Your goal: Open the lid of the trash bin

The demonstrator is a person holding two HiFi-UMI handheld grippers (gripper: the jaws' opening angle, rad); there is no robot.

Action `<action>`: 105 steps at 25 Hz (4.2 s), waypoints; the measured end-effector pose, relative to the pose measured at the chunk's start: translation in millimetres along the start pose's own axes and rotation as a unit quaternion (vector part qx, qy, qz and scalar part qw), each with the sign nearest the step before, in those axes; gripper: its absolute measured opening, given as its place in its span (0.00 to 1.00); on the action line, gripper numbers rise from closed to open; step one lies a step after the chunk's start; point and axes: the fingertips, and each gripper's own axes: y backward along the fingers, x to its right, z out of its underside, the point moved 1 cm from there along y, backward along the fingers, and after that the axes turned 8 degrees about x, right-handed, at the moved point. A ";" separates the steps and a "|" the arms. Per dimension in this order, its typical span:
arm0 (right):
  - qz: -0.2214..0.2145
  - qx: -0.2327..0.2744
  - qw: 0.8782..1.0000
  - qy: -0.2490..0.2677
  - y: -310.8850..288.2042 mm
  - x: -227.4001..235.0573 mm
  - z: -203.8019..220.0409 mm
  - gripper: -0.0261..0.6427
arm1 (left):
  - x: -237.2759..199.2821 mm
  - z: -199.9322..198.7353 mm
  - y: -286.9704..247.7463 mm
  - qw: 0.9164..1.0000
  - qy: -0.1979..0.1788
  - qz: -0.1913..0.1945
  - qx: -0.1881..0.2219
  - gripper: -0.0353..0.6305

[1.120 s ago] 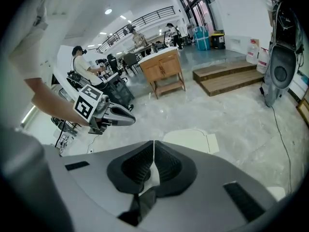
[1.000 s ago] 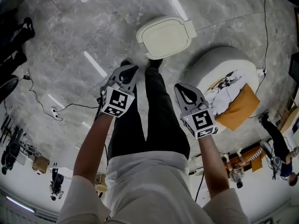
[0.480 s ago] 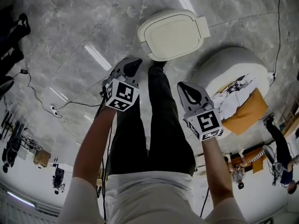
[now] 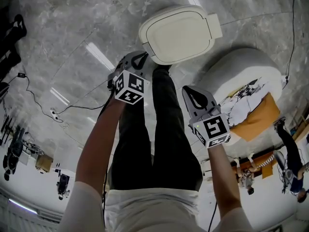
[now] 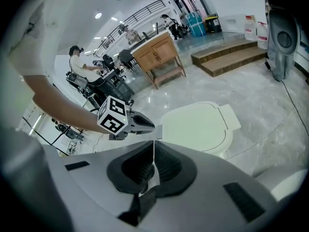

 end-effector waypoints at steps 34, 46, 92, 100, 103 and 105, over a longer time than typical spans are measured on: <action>0.029 0.026 0.999 0.030 62.9 -18.1 -45.6 0.08 | 14.6 -24.9 51.0 0.999 0.022 -0.001 -0.035 0.08; 0.043 0.057 0.995 0.074 126.4 -42.7 -95.7 0.08 | 31.0 -98.6 173.4 0.998 0.044 -0.039 0.035 0.08; 0.173 0.190 0.963 0.082 269.5 -269.4 -70.6 0.08 | 117.0 -78.8 528.4 0.964 0.013 -0.013 0.265 0.08; 0.192 0.209 0.955 0.087 308.8 -289.9 -48.5 0.08 | 147.6 -87.5 554.1 0.957 0.007 0.002 0.290 0.08; 0.192 0.217 0.952 0.095 321.8 -285.6 -48.0 0.08 | 161.0 -97.1 556.6 0.955 0.005 -0.001 0.298 0.08; 0.191 0.222 0.951 0.101 329.0 -281.3 -49.1 0.08 | 168.6 -102.4 555.6 0.953 0.006 -0.005 0.303 0.08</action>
